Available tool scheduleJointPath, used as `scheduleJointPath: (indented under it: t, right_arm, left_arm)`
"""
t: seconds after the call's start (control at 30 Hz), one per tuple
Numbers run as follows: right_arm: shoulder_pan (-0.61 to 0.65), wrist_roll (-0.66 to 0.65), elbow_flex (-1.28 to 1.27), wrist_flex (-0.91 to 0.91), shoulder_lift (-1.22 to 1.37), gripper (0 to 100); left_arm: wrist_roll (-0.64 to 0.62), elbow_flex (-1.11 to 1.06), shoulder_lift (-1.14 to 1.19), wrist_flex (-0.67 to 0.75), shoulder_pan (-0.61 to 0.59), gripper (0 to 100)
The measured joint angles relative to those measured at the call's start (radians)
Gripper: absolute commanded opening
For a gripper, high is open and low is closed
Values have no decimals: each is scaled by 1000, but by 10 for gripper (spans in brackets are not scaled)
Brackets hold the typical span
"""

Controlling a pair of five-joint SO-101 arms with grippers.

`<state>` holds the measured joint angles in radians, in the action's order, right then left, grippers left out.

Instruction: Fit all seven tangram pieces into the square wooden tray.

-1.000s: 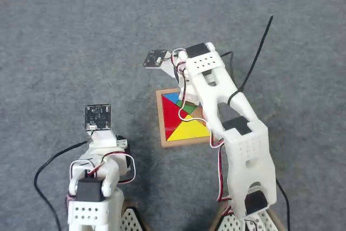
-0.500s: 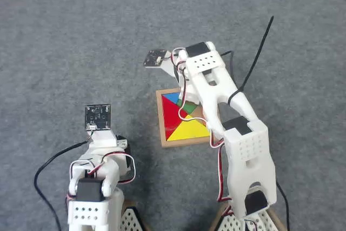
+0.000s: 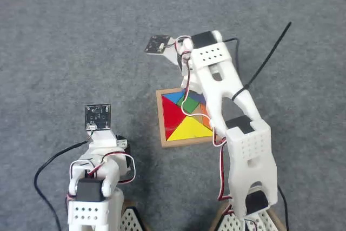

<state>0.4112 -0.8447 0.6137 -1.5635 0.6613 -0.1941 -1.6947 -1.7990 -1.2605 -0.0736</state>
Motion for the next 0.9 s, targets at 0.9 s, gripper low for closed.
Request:
scheduleJointPath:
  t: [0.9]
  right_arm:
    - [-12, 173, 6, 153, 98, 123]
  left_arm:
    - [0, 0, 0, 0, 0, 14]
